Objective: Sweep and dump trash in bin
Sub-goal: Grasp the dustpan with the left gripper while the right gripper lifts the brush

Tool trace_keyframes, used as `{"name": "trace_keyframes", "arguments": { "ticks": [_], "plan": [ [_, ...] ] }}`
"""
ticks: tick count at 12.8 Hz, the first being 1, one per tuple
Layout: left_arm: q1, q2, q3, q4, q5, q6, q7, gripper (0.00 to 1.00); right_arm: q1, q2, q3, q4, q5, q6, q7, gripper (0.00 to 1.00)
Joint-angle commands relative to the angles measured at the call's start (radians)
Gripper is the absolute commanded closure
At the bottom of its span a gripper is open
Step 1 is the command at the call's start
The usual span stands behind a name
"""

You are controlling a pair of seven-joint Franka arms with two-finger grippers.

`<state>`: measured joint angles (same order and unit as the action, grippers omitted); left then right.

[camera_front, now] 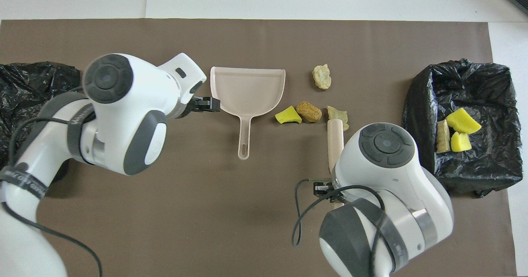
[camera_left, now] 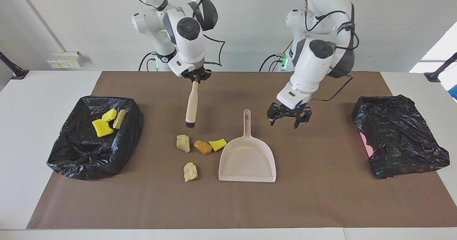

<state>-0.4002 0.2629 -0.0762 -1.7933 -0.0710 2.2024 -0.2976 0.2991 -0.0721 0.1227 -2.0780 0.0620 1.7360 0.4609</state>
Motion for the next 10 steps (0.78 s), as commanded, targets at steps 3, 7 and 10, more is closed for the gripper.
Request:
{"name": "trace_keyframes", "arguments": {
  "ticks": [3,7,10],
  "plan": [
    [-0.107,0.021,0.019,-0.031,-0.006,0.028,-0.093,0.00,-0.173,0.046,0.014,-0.069,-0.076,0.178,-0.274,1.00],
    [-0.135,0.025,0.019,-0.063,-0.006,0.065,-0.109,0.00,-0.238,0.080,0.014,-0.089,-0.123,0.272,-0.379,1.00],
    [-0.147,0.018,0.019,-0.084,-0.006,0.072,-0.107,0.00,-0.256,0.138,0.014,-0.086,-0.145,0.356,-0.404,1.00]
  ]
}}
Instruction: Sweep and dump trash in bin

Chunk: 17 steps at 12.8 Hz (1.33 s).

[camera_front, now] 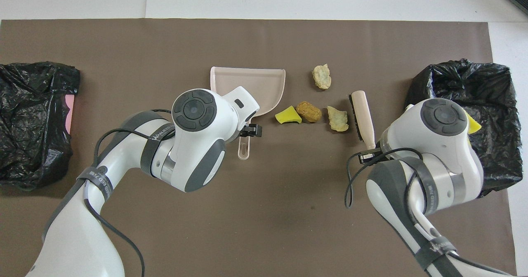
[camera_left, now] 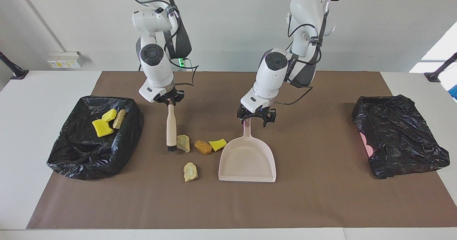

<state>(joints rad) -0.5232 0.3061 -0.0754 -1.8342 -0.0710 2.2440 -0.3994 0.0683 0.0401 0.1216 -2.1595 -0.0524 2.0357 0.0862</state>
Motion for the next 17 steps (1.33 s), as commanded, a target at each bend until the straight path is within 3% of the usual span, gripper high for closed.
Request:
{"name": "trace_keyframes", "arguments": {
  "ticks": [1,6,7,8,10,11,13,17],
  "plan": [
    [-0.024,-0.025,0.019,-0.048,-0.006,0.051,-0.007,0.00,-0.031,0.052,0.015,0.012,-0.056,0.087,-0.040,1.00],
    [-0.038,-0.016,0.019,-0.059,-0.006,0.062,-0.009,0.00,-0.031,0.204,0.016,0.170,-0.121,0.095,-0.149,1.00],
    [-0.038,-0.016,0.019,-0.059,-0.006,0.060,-0.009,0.09,-0.028,0.225,0.018,0.188,-0.121,0.098,-0.149,1.00],
    [-0.040,-0.013,0.019,-0.060,-0.006,0.060,-0.009,0.12,-0.021,0.231,0.018,0.196,-0.119,0.095,-0.149,1.00],
    [-0.052,-0.012,0.019,-0.062,-0.006,0.043,-0.006,0.41,-0.002,0.230,0.021,0.198,-0.118,0.083,-0.151,1.00],
    [-0.049,-0.010,0.019,-0.059,-0.006,0.042,-0.003,0.64,0.007,0.228,0.023,0.196,-0.115,0.080,-0.152,1.00],
    [-0.051,-0.008,0.019,-0.051,-0.006,0.005,0.004,1.00,0.042,0.218,0.023,0.182,-0.109,0.074,-0.195,1.00],
    [-0.024,-0.039,0.029,-0.039,-0.001,-0.042,0.156,1.00,0.054,0.208,0.039,0.178,-0.101,0.055,-0.360,1.00]
  ]
}}
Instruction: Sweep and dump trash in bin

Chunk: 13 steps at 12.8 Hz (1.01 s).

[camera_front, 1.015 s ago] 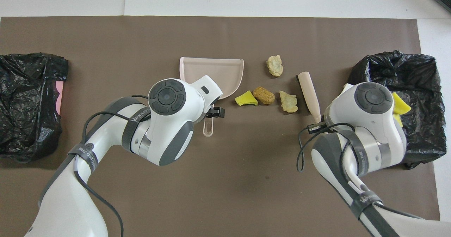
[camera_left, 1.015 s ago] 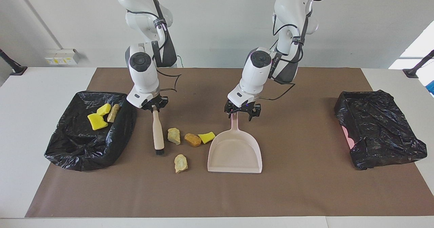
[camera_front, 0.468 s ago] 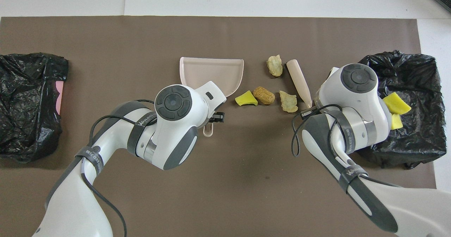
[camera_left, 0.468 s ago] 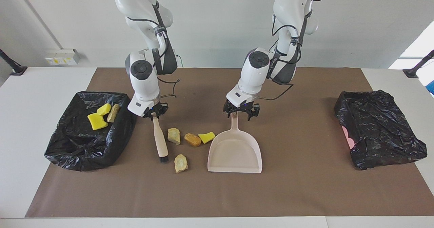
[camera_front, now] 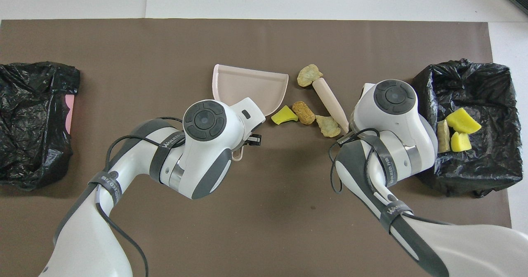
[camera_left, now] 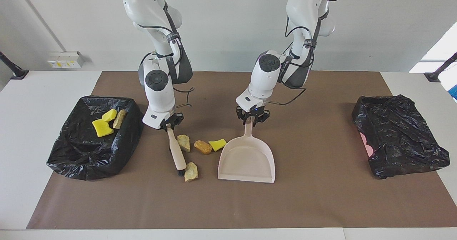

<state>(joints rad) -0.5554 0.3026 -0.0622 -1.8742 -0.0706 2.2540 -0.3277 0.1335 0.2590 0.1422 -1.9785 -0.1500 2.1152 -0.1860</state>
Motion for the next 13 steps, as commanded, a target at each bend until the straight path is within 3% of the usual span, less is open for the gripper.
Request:
{"name": "trace_keyframes", "arguments": {
  "ticks": [1,5,8,13],
  "plan": [
    [0.040,-0.057,0.016,0.003,-0.001,-0.085,0.151,1.00,-0.009,-0.010,0.022,-0.003,-0.003,-0.023,-0.120,1.00],
    [0.100,-0.134,0.036,0.001,0.006,-0.230,0.413,1.00,-0.014,-0.015,0.023,0.024,-0.005,-0.046,-0.159,1.00],
    [0.160,-0.151,0.036,-0.008,0.005,-0.292,0.631,1.00,-0.029,-0.020,0.020,0.110,-0.006,-0.115,-0.159,1.00],
    [0.213,-0.212,0.039,-0.112,0.040,-0.318,0.866,1.00,-0.081,0.009,0.016,0.139,-0.120,0.013,-0.145,1.00]
  ]
}}
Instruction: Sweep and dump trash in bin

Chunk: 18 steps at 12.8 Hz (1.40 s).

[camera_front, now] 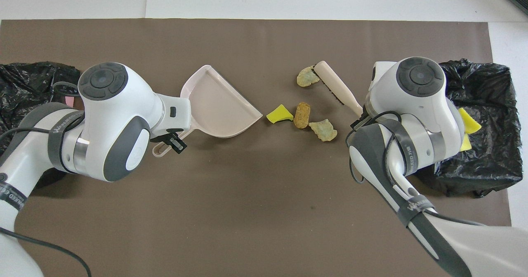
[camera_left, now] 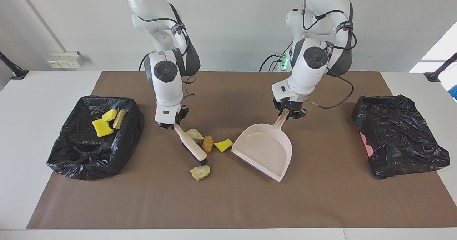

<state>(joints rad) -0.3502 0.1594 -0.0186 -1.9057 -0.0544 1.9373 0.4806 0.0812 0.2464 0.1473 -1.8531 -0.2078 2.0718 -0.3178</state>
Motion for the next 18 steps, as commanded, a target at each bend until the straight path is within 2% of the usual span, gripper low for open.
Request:
{"name": "trace_keyframes", "arguments": {
  "ticks": [1,3,5,8,11,14,16,18],
  "plan": [
    [0.023,-0.072,-0.006,-0.084,0.024,0.000,0.068,1.00,-0.041,0.036,0.011,0.014,-0.068,0.088,-0.012,1.00],
    [0.030,-0.070,-0.004,-0.082,0.024,0.008,0.101,1.00,-0.058,0.100,0.011,0.059,-0.071,0.137,-0.009,1.00],
    [0.031,-0.066,-0.004,-0.081,0.024,0.032,0.127,1.00,-0.037,0.145,0.011,0.097,-0.093,0.131,-0.009,1.00],
    [0.056,-0.057,-0.004,-0.079,0.024,0.069,0.159,1.00,0.023,0.145,0.014,0.078,-0.088,0.071,0.003,1.00],
    [0.056,-0.057,-0.004,-0.079,0.024,0.069,0.260,1.00,0.066,0.143,0.020,0.045,-0.067,0.065,0.014,1.00],
    [0.048,-0.058,-0.004,-0.085,0.060,0.071,0.349,1.00,0.135,0.130,0.035,0.046,0.060,0.005,0.013,1.00],
    [0.027,-0.076,-0.004,-0.124,0.077,0.084,0.360,1.00,0.175,0.120,0.035,0.046,0.143,-0.036,0.014,1.00],
    [0.008,-0.073,-0.004,-0.144,0.083,0.103,0.358,1.00,0.189,0.110,0.037,0.045,0.162,-0.067,0.014,1.00]
  ]
}}
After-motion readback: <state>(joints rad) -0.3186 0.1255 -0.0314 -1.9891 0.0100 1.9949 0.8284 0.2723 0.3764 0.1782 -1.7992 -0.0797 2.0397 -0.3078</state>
